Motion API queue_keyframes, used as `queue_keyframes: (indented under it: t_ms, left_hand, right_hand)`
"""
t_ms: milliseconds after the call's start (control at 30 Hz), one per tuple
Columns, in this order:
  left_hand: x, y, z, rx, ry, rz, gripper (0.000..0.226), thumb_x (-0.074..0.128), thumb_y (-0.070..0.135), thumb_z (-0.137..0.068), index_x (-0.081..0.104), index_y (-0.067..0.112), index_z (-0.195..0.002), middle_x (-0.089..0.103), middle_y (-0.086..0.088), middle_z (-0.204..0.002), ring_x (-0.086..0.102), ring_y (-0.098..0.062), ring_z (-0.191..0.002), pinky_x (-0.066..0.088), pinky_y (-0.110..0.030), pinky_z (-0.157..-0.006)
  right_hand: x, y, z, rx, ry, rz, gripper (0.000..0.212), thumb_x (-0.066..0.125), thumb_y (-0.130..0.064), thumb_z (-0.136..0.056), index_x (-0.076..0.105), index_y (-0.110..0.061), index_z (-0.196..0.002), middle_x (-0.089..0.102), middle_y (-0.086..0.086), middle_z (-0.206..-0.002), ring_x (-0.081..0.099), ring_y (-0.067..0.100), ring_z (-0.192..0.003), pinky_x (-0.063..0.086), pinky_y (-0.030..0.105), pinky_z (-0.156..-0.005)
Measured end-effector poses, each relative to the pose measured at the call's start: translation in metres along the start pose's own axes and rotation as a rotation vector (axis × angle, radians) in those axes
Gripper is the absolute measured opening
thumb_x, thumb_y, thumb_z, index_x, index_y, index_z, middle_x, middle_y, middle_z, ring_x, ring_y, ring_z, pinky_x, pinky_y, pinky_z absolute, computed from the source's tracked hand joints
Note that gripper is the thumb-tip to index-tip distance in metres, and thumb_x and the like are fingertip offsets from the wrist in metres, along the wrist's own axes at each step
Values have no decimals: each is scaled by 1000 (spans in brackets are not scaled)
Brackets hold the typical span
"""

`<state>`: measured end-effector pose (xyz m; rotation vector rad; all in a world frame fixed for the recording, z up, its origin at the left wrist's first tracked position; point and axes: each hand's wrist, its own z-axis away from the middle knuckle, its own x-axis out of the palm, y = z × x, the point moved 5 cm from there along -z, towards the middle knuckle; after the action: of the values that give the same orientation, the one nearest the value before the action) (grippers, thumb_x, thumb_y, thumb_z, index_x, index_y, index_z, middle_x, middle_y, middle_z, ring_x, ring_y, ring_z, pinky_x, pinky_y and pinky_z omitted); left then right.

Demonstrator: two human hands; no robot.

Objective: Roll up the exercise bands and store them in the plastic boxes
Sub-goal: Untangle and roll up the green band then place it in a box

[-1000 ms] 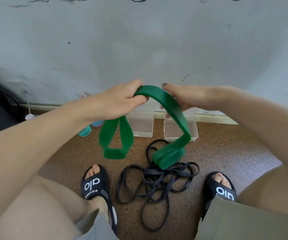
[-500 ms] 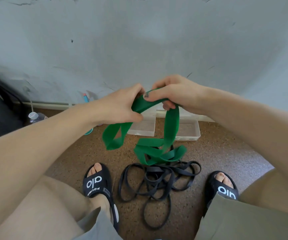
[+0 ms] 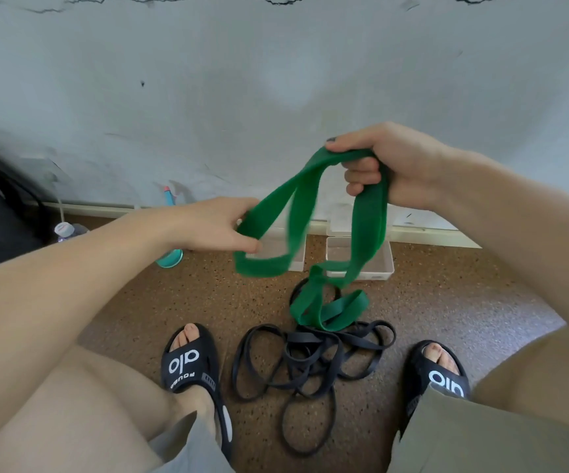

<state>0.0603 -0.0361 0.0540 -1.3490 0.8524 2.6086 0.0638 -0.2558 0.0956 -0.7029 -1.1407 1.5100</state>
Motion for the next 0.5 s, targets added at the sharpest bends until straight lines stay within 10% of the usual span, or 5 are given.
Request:
queue_keyframes:
  t_ms: [133,300,500]
  left_hand:
    - [2,-6,1,6,-33,62,34,72,27,-92,52,43,-115,61,30,-109,61,6,-104,49,-23,-97]
    - [0,-15,-3,12,3,3,57,75,12,-84,50,24,-134,61,10,-130,60,-12,-118,49,-32,-104]
    - [-23,-17,-5,58,313,-64,28,76,17,-86,53,21,-103,65,3,-101,66,-18,-94,50,-33,-80]
  right_hand:
    - [-13,-3,0,8,42,-41,47,61,-19,-99,62,-24,-53,23,-6,-49,21,13,-47,33,25,-56]
    - [-31,-5,-1,14,174,-78,34,63,-19,-98,61,-19,-64,25,-6,-50,21,12,-47,34,24,-55]
    - [-44,-6,1,27,240,-63,22,63,-20,-97,60,-19,-76,26,-7,-51,21,12,-48,33,23,-54]
